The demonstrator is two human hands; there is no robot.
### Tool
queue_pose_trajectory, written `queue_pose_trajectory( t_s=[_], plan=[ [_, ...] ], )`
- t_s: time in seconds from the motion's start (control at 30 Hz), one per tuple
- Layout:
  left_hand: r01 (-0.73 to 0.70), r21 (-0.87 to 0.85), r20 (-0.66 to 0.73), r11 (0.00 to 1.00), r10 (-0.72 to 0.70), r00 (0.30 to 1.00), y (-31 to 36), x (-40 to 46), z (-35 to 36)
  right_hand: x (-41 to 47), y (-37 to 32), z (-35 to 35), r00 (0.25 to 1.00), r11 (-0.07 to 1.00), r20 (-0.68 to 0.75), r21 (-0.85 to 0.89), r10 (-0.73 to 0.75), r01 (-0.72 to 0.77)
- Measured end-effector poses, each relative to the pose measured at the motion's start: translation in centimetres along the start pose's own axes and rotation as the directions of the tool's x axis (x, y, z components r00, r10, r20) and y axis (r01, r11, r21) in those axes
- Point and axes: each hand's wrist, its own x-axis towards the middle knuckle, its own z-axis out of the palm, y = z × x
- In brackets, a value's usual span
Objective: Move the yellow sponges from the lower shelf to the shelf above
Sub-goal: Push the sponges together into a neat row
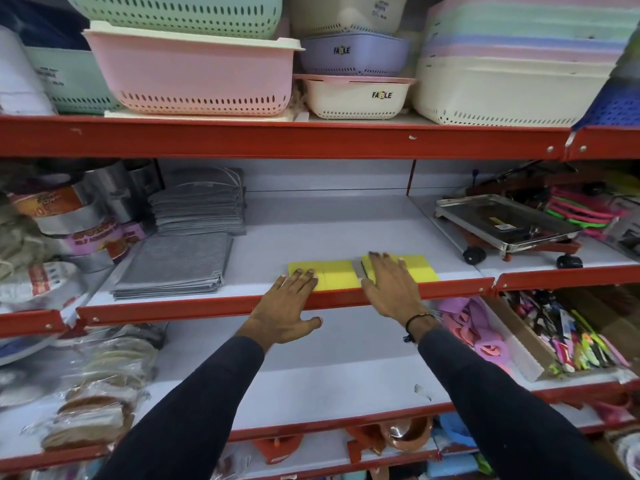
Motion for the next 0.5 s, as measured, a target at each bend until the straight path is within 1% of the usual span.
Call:
queue_pose_trajectory(
  t_s=[0.07,0.13,0.23,0.4,0.5],
  plan=[
    [-0.001,-0.011,0.008,1.0,0.001,1.0,0.1,0.0,-0.1,-0.4,1.7,-0.2,0.998,0.996,0.06,-0.081,0.035,-0.03],
    [0.001,-0.017,0.01,1.0,0.0,1.0,0.1,0.0,-0.2,-1.1,2.3,0.2,0.994,0.992,0.106,-0.124,0.025,-0.012],
    [0.005,-0.031,0.01,1.0,-0.004,1.0,0.1,-0.2,-0.2,-1.8,1.9,0.7,0.996,0.994,0.094,-0.112,-0.003,0.014],
    [0.013,-0.044,0.012,0.999,-0.013,1.0,0.4,-0.1,-0.2,-2.4,0.3,0.9,0.998,0.995,0.065,-0.096,0.012,-0.006],
    [0.014,-0.043,0.014,0.999,-0.013,1.0,0.3,0.0,-0.1,-2.5,-0.7,1.1,0.997,0.995,0.083,-0.104,0.009,-0.001]
  ],
)
